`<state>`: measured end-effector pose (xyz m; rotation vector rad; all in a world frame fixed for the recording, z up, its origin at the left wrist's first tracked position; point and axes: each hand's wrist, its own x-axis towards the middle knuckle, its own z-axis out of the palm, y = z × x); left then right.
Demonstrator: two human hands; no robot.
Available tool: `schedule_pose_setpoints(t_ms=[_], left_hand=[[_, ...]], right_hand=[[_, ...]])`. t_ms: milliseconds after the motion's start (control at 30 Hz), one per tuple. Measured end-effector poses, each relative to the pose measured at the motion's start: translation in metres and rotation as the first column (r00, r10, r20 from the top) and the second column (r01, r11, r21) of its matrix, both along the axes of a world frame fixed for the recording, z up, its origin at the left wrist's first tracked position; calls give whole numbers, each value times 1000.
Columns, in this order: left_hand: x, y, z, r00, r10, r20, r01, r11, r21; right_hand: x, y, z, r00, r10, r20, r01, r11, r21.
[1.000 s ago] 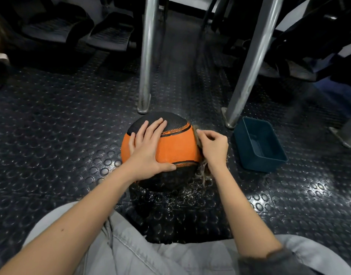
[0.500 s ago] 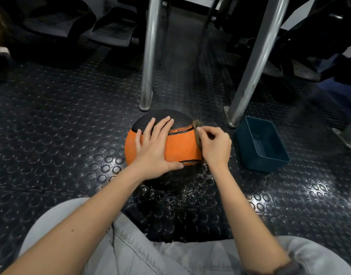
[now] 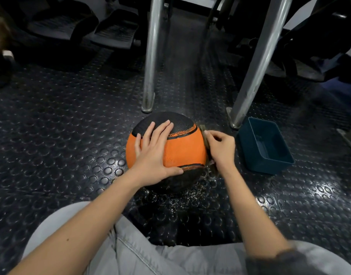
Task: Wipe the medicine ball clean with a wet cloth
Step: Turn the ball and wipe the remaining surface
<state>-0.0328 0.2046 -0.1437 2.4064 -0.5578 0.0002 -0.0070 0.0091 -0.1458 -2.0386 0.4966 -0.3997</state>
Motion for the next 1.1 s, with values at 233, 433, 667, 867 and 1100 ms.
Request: schedule_pose_setpoints(t_ms=[233,433,667,867,1100], left_hand=[[5,4,2,1000,-26,-15,26,1000,-5],[5,1,2,1000,13,-19,-14,1000,-19],[6,-7,-1,998,65,10,-64,997,-53],[24,20,17,989,-133,63,120,978,172],[36,2,3,974,-222,42,219,974,61]], right_hand=[[-49,52,5,936,177,305,-34,906,-422],[15,7,11,999,52,4,-52,997,-61],[-58,57,-8,921,180,344,-47,931,-361],[-25,6,-8,977,19,214,-15,1000,-23],[3,-9,-4,997,-38,66,38,999,1]])
